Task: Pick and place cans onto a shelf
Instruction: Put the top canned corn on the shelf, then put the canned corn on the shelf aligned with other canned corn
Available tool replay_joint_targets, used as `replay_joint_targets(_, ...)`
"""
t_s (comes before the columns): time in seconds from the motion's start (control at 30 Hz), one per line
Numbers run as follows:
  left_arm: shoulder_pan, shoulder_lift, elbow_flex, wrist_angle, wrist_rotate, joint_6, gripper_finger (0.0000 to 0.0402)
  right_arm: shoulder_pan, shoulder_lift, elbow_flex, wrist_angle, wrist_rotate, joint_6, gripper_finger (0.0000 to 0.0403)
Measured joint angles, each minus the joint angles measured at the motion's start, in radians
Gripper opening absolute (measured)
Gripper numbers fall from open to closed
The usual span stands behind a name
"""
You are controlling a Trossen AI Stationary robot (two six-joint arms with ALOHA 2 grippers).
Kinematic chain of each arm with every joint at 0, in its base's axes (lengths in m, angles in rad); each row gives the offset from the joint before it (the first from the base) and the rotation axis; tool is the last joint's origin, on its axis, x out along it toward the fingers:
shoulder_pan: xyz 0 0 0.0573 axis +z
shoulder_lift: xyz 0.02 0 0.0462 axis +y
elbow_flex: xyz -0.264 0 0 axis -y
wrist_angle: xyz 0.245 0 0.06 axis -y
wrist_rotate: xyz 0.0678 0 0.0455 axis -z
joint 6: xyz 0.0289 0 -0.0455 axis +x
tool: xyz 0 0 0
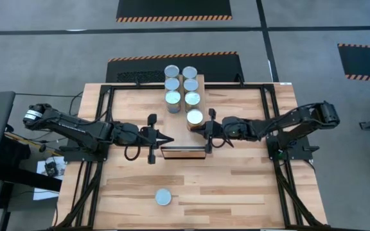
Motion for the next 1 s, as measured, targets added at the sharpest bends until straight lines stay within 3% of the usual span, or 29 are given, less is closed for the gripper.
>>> replay_joint_targets(0.33,0.000,0.000,0.000,-0.008,0.000,0.001,0.0000,-0.007,0.000,0.000,0.004,-0.004,-0.006,0.0009)
replay_joint_targets(0.57,-0.028,0.000,0.000,-0.007,0.002,0.002,0.0000,0.079,-0.050,-0.002,-0.015,-0.008,-0.099,0.0009)
replay_joint_targets(0.8,-0.133,0.000,0.000,-0.008,0.023,0.041,0.0000,0.204,-0.210,-0.014,-0.112,-0.005,-0.183,0.0008)
replay_joint_targets(1.0,-0.268,0.001,0.018,-0.053,-0.023,-0.031,0.0000,0.234,-0.275,-0.185,0.010,-0.006,-0.214,0.0008)
